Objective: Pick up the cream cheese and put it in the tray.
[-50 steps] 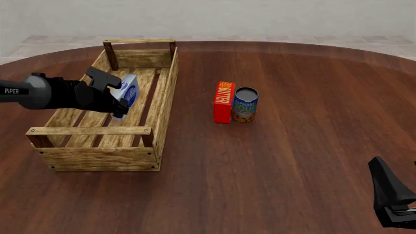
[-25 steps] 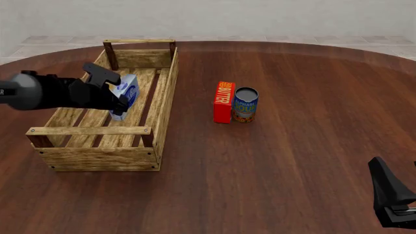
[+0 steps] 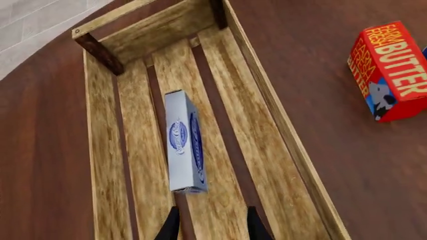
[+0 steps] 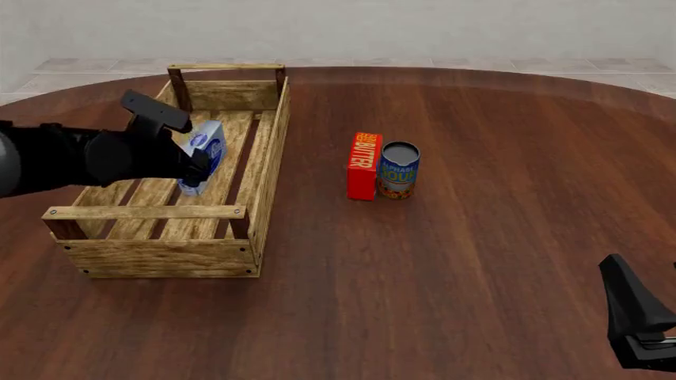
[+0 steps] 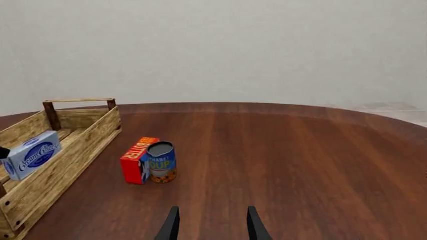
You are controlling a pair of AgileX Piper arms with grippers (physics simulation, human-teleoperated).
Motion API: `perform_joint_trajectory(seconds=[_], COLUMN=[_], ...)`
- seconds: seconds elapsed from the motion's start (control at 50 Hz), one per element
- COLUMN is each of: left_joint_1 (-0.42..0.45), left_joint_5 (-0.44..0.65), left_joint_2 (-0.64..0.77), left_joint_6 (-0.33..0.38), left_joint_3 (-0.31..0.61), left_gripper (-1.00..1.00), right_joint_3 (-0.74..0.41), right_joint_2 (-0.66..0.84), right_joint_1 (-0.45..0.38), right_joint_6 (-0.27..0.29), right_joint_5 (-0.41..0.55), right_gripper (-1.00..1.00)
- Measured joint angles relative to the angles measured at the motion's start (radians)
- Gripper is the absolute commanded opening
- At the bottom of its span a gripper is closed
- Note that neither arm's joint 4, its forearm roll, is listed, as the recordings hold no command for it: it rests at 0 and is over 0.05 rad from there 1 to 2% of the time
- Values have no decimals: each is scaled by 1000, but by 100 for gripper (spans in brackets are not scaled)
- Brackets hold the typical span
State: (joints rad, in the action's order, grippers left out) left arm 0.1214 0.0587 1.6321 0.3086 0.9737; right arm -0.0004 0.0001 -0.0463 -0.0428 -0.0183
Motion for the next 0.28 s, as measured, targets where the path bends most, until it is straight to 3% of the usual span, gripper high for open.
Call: perform_joint_trajectory(seconds=[0.28], left_joint_1=[19], left_joint_5=[-17], left_joint_2=[-133], left_joint_6=[-25], left_joint_3=[-99], left_gripper=[100], right_joint_3=[0], right_joint_2=[0], right_joint_1=[0], right_joint_6=[0], right_joint_5=[-2], right_gripper=[100])
